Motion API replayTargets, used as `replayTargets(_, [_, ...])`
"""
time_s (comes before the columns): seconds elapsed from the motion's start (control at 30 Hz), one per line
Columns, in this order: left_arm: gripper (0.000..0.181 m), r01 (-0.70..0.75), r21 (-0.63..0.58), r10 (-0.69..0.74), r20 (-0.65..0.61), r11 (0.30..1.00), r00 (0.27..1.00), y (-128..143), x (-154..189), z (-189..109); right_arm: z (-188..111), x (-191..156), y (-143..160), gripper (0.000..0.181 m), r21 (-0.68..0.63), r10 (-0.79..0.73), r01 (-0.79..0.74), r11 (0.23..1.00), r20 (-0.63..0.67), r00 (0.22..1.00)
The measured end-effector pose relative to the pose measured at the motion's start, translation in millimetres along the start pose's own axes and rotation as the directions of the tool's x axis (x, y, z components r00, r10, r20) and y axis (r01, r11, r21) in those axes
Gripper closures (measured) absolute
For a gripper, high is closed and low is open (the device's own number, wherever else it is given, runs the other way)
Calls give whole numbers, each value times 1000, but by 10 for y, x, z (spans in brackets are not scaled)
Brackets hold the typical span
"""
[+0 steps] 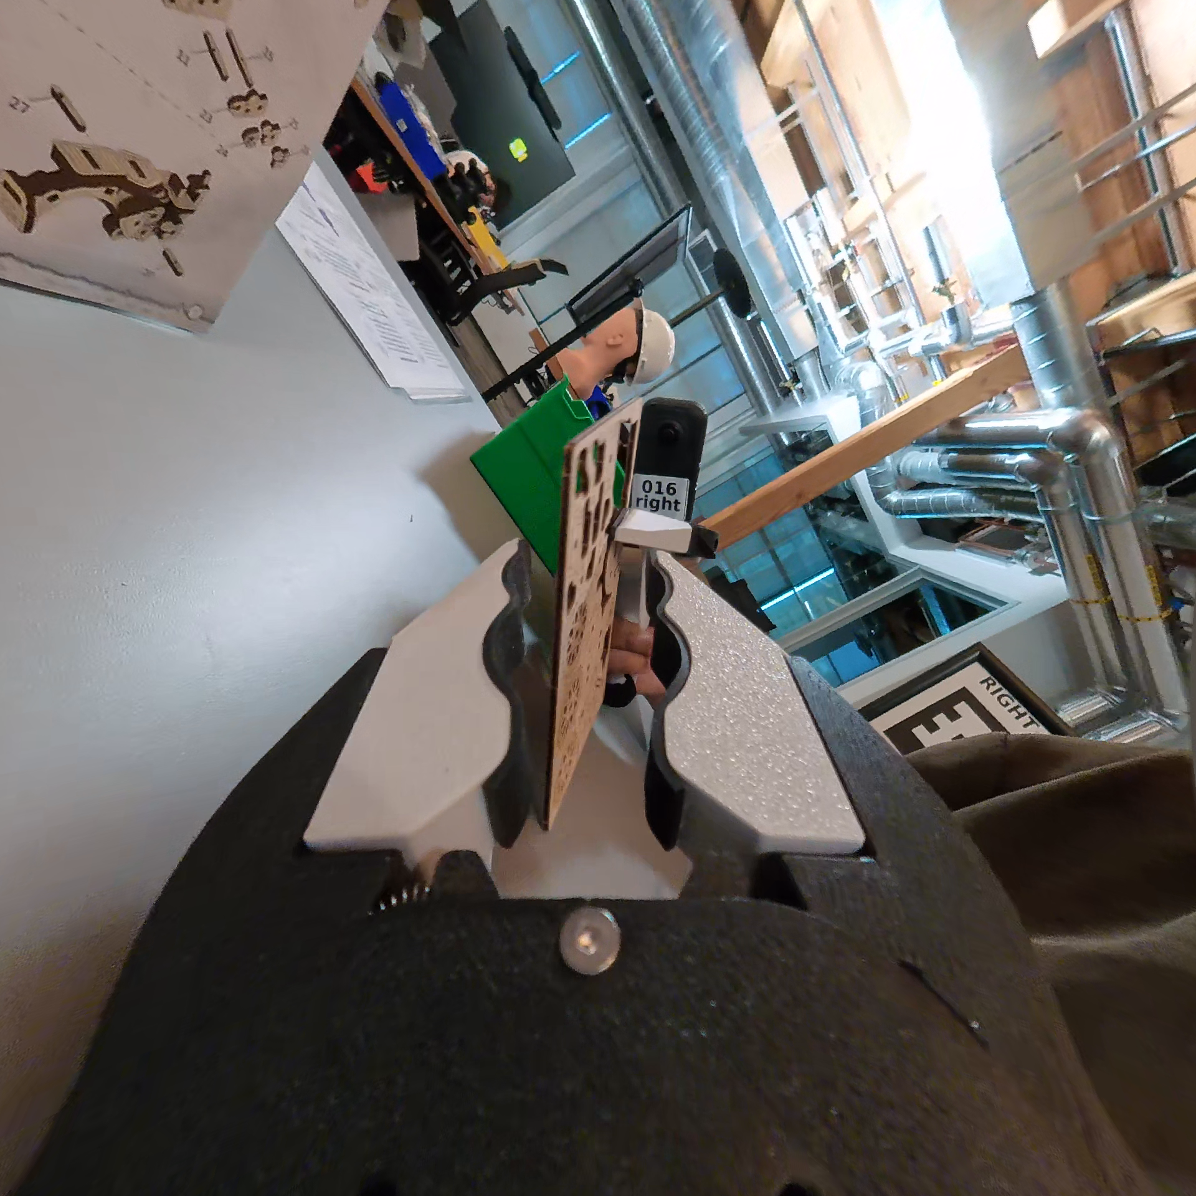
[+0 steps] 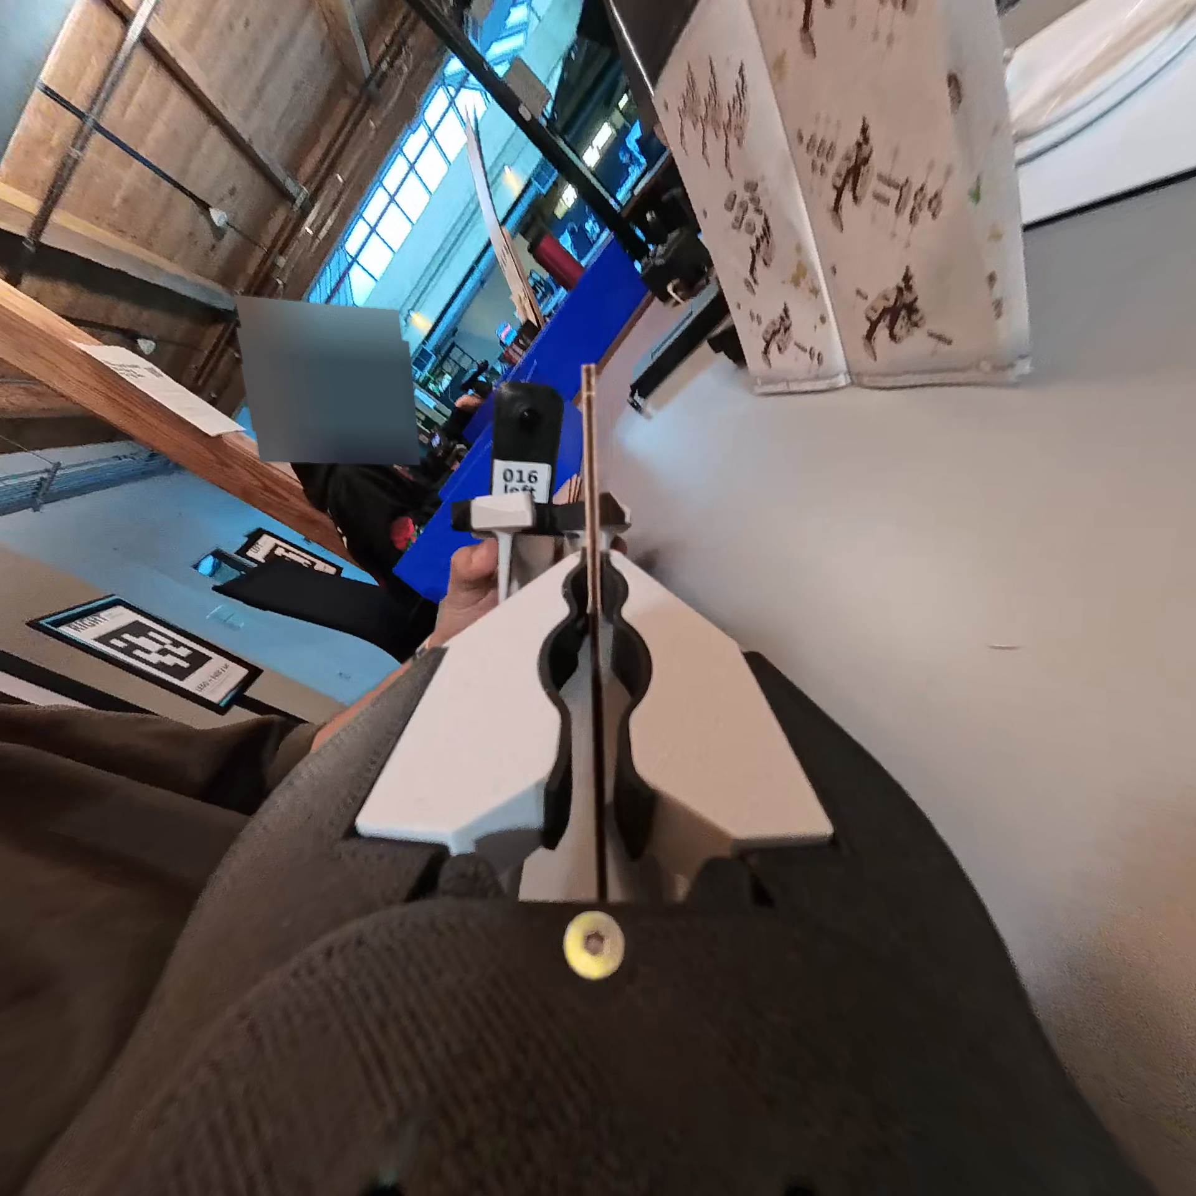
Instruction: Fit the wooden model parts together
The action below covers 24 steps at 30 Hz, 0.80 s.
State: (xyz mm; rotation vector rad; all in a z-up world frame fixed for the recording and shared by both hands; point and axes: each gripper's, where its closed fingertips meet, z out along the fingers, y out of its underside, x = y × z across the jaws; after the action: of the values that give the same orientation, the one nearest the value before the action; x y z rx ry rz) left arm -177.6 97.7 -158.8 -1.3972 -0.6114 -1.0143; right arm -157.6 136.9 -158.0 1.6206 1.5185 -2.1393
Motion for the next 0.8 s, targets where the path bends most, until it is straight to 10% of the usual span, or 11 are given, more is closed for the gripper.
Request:
replayTargets(0.57, [181,-127,-90,124,-34,988,992,156,124,90,82,-97,88,142,-32,-8,10,999,58,998])
replayTargets(0.8, [181,-176,-98,173,-37,979,984,189,169,127,121,-170,164,178,-64,-117,121,991,60,991])
